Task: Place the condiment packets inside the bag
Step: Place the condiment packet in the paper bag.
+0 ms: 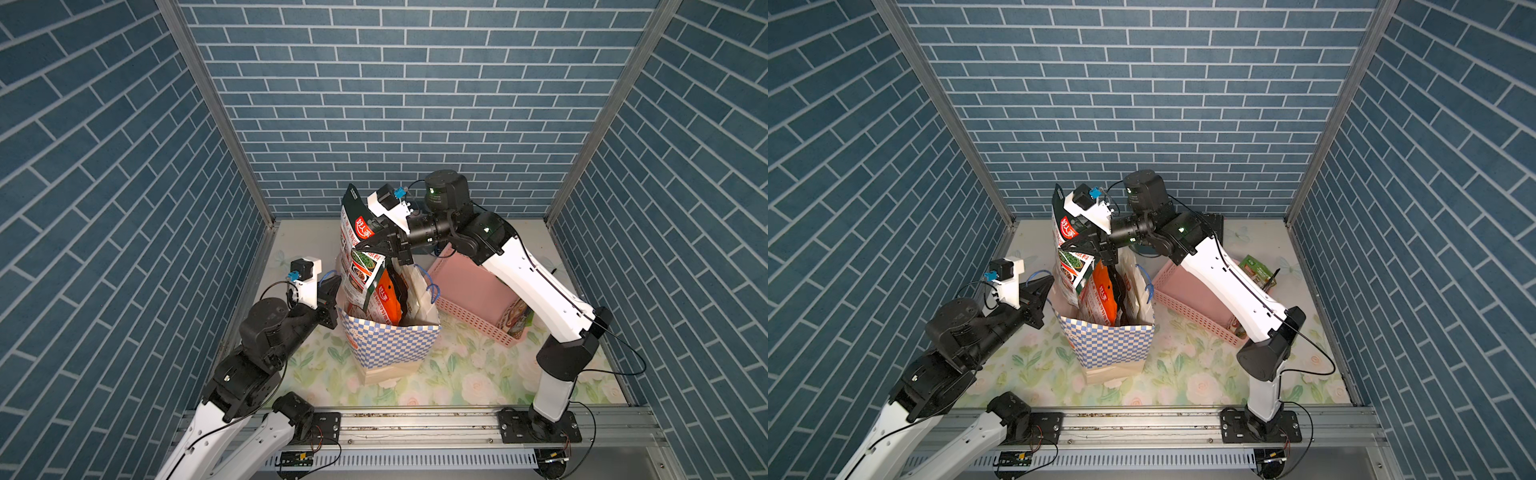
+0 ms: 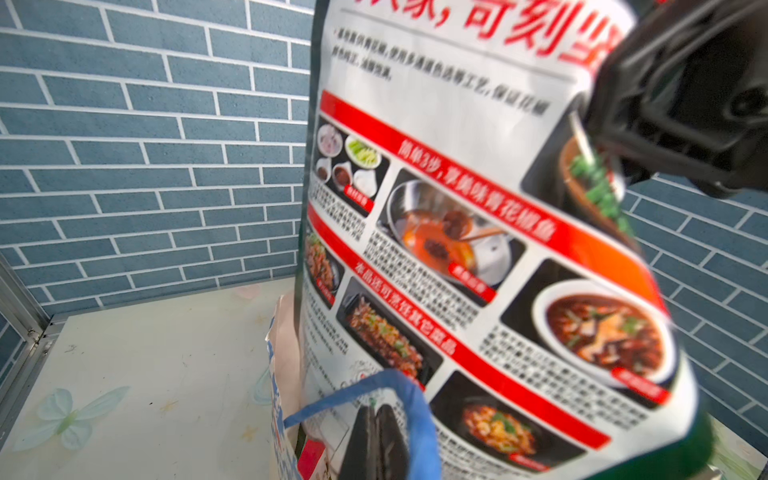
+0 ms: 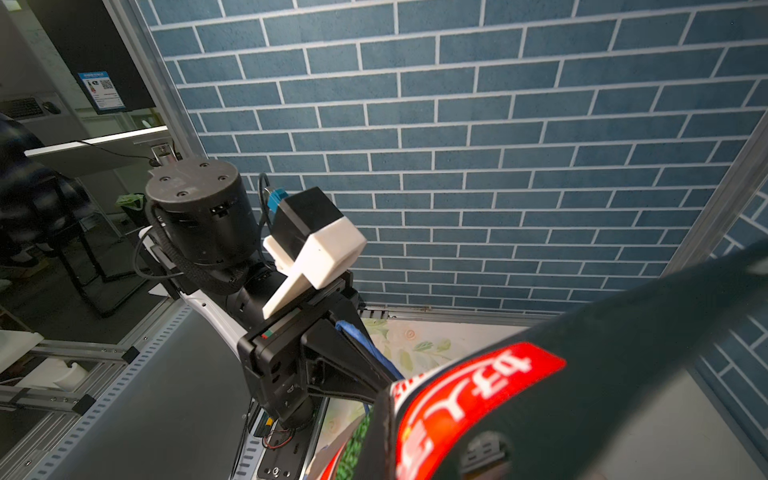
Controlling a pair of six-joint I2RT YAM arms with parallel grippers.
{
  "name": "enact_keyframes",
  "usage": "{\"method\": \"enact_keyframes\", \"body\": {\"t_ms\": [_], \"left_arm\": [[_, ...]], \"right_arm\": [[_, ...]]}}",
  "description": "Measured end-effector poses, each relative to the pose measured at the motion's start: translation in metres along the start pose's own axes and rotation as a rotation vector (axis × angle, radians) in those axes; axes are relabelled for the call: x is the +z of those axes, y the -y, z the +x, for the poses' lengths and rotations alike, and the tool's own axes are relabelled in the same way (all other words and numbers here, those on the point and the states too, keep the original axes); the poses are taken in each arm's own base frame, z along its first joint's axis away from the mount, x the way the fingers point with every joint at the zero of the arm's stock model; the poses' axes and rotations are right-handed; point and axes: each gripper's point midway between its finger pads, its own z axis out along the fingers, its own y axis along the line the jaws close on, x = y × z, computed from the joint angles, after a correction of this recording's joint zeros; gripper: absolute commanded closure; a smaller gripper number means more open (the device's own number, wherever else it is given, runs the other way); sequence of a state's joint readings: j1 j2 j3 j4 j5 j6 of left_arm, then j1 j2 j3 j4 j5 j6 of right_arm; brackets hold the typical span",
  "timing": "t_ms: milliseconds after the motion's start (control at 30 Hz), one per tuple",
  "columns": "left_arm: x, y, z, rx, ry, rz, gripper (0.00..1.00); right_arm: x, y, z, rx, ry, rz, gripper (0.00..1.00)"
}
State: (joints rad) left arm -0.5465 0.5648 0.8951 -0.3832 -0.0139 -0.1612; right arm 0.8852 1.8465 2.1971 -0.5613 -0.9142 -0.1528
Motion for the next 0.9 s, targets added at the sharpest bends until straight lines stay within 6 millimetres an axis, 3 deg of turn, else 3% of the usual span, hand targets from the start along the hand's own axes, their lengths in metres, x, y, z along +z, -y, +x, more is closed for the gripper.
{"method": "enact_keyframes", "body": {"t_ms": [300,600,700,800,900], "left_arm": [[-0.001,0.0,0.0,0.0,0.002,0.001,1.0],[0.0,0.0,0.0,0.0,0.001,0.0,1.0],[0.001,0.0,0.0,0.0,-0.002,0.0,1.0],[0.001,0.0,0.001,0.0,-0.004,-0.001,1.0],[0.001,0.0,0.001,0.0,-0.006,-0.001,1.0]], "right_arm": [[0.007,0.013,0.02,0.049,-0.031,-0.01,1.0],[0.023,0.031,0.072,0.2,-0.134,0.012,0.98],[0.025,0.041,0.087,0.245,-0.168,0.064,0.85],[0.024,0.051,0.092,0.27,-0.184,0.124,0.58],[0.019,0.058,0.092,0.279,-0.191,0.186,0.45]]}}
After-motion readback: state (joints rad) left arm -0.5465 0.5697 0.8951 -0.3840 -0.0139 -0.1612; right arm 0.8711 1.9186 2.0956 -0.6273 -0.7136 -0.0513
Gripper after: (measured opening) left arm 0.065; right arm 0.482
